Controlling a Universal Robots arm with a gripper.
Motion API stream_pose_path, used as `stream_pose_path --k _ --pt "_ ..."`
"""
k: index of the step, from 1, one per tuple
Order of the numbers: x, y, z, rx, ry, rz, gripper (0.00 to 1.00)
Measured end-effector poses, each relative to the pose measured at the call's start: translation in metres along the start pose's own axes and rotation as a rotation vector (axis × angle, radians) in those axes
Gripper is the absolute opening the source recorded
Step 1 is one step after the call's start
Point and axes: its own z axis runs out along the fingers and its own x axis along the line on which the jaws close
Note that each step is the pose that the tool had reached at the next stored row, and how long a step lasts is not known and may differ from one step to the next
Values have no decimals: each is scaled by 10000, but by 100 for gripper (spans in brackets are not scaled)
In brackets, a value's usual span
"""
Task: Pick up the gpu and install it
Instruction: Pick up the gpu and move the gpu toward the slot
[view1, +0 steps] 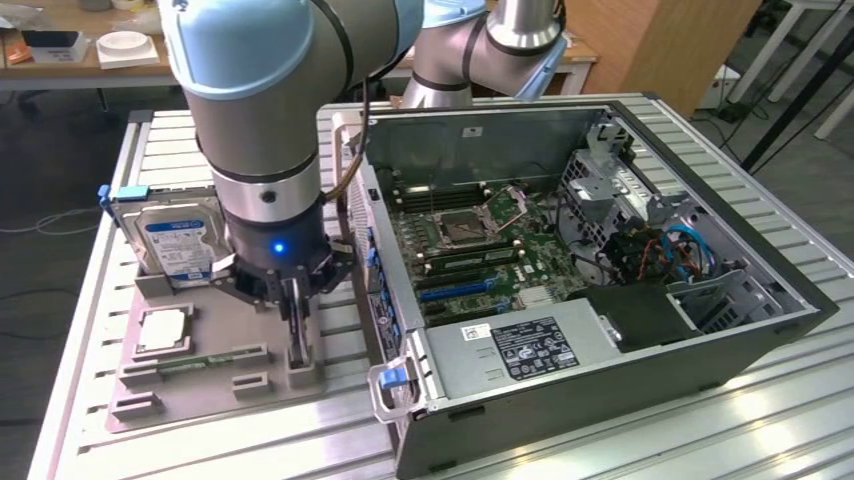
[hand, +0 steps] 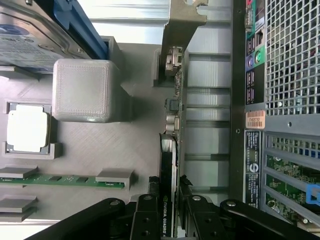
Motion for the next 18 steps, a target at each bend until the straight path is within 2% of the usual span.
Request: stream_pose_path --k 18 --pt "-2 24 -382 1 1 0 26"
